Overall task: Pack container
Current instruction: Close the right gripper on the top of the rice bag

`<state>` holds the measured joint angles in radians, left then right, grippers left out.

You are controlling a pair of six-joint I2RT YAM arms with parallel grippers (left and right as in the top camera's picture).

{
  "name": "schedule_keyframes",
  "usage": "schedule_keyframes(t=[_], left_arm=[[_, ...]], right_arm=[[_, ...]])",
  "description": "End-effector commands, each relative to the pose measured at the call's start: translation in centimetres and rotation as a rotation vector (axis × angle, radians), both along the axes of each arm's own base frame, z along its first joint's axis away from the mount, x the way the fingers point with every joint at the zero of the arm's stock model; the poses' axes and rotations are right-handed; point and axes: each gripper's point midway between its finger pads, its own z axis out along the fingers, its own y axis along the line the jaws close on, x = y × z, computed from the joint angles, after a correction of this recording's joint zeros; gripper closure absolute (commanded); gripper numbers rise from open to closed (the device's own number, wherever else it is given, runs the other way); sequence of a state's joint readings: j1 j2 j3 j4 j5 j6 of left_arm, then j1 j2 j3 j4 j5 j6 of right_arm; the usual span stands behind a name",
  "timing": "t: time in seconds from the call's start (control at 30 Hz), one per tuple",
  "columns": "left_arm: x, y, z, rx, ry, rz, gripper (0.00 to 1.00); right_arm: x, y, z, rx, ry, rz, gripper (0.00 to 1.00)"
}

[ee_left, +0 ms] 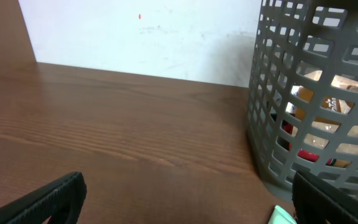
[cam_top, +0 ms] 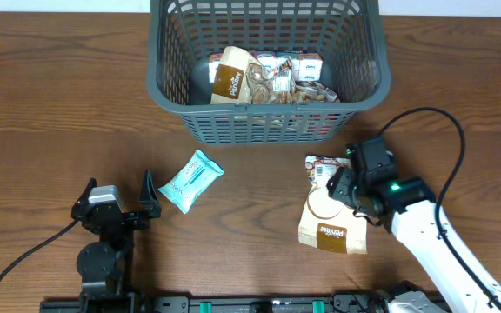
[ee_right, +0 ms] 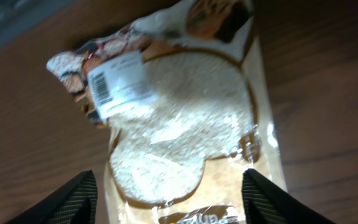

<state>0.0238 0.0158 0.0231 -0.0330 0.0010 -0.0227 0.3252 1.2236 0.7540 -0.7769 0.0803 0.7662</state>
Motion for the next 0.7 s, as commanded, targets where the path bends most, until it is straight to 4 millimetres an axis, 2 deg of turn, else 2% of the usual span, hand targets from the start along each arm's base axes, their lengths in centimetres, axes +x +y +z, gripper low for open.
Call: schedule_keyframes(t=[0.0, 0.23, 0.4, 0.67], left_arm=[[-0.1, 0.1, -1.7, -0.002, 0.053, 0.007, 0.01], [-0.1, 0.1, -1.8, -0.002, 0.053, 0.007, 0.01], [-0.1, 0.1, -1.7, -0.002, 0.053, 0.007, 0.01], [-0.1, 0.1, -1.7, -0.002, 0.053, 0.007, 0.01]], right_arm=[[-0.1, 0.3, 0.1, -0.013, -0.023, -0.066, 0.42], [-0.1, -0.5, 0.3, -0.052, -0.046, -0.171, 0.37], [0.5, -0.8, 0.5, -0.055, -0.075, -0.211, 0.39], [0.1, -0.2, -1.3, -0.063, 0.002, -0.169, 0.36]])
